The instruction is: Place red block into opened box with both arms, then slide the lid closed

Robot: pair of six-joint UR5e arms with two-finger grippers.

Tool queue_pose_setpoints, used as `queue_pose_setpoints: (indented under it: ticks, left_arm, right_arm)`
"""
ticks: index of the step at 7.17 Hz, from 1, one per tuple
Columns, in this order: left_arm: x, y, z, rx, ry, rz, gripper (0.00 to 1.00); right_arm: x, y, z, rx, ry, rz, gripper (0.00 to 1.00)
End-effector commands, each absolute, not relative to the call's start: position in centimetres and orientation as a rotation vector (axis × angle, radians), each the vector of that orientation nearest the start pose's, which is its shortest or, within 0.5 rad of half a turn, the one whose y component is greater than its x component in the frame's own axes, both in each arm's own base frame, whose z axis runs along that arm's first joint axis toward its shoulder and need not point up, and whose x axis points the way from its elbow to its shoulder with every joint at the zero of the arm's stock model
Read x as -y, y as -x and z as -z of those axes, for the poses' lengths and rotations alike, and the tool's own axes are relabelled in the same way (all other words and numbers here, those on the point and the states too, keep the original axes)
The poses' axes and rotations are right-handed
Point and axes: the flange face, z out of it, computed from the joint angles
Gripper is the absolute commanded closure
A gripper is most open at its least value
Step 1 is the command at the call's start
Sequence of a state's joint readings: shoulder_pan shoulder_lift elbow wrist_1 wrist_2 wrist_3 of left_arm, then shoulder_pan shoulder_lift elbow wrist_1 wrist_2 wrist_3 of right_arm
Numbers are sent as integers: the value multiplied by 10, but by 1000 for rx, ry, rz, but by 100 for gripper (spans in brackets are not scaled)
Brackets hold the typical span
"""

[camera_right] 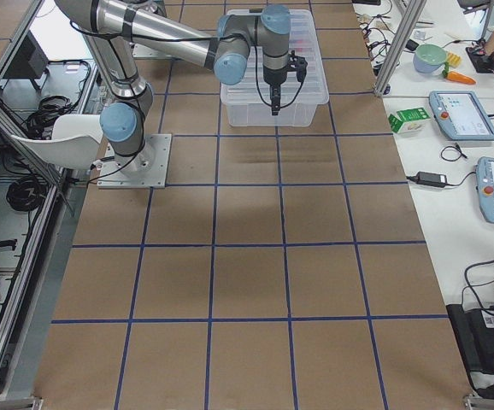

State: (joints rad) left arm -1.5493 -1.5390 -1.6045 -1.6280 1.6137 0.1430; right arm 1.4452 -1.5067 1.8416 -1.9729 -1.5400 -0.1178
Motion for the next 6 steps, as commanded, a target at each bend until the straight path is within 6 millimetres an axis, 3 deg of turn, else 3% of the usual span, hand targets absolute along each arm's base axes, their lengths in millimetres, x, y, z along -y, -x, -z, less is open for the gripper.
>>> queue_pose_setpoints:
  ticks: [1, 6]
  left_arm:
    - [474, 119, -483, -3094, -197, -96, 0]
    - [476, 119, -482, -3101, -192, -95, 0]
  right_arm:
    - [520, -81, -354, -3112, 16, 99, 0]
    - [535, -69, -343, -3129, 59, 133, 0]
